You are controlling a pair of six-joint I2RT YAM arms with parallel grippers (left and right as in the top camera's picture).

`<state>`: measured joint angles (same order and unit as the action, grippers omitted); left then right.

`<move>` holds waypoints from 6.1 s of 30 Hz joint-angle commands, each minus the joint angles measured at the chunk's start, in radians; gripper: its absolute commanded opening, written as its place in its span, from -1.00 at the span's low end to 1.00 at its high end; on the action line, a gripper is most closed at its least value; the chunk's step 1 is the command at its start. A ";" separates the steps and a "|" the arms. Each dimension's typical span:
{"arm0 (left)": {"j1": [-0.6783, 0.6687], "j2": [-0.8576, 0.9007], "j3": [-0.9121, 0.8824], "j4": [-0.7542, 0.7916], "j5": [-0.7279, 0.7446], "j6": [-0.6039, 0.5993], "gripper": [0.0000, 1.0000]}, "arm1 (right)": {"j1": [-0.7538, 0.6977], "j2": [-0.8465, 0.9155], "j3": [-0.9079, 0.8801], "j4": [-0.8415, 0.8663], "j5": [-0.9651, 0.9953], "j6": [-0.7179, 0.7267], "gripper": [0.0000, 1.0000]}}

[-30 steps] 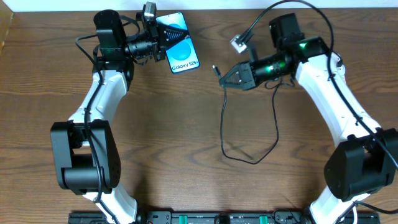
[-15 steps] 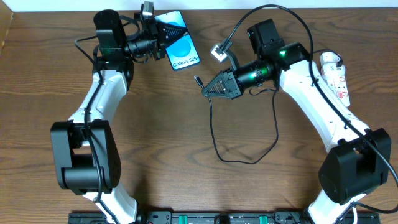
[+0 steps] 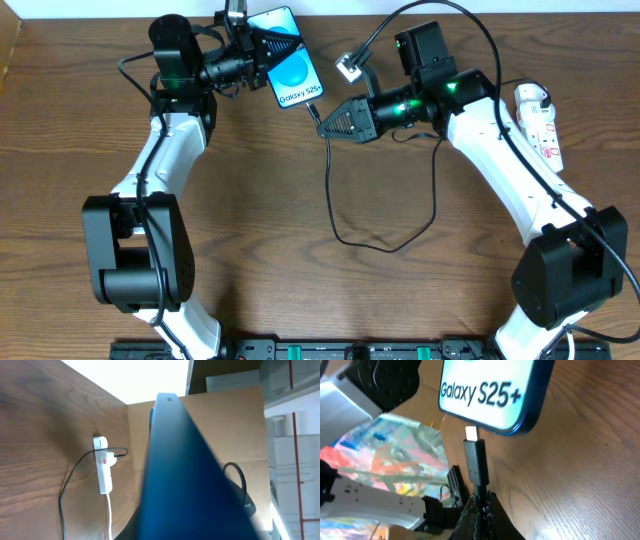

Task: Plug charger to phone and switch on socket
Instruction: 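Lift the cable end with the right gripper toward the phone's bottom port, then push the USB-C plug into the phone's port with the right gripper, then release the plug and move the right gripper over the white power strip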

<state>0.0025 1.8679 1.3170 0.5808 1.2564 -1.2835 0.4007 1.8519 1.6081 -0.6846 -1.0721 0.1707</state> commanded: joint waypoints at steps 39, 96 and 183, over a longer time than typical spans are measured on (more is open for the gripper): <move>-0.004 -0.039 0.016 0.005 -0.034 -0.056 -0.86 | 0.004 -0.016 -0.005 0.066 0.008 0.057 -0.97; -0.004 -0.039 0.016 0.004 0.046 0.069 -0.86 | 0.011 -0.016 -0.005 0.180 0.108 0.245 -0.98; -0.300 -0.039 0.016 -0.909 -0.211 0.874 -0.86 | -0.655 -0.104 -0.007 -0.325 0.559 -0.038 -0.98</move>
<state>-0.3019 1.8679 1.3174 -0.3336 1.0615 -0.4118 -0.1871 1.7538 1.5902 -1.0069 -0.4942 0.1482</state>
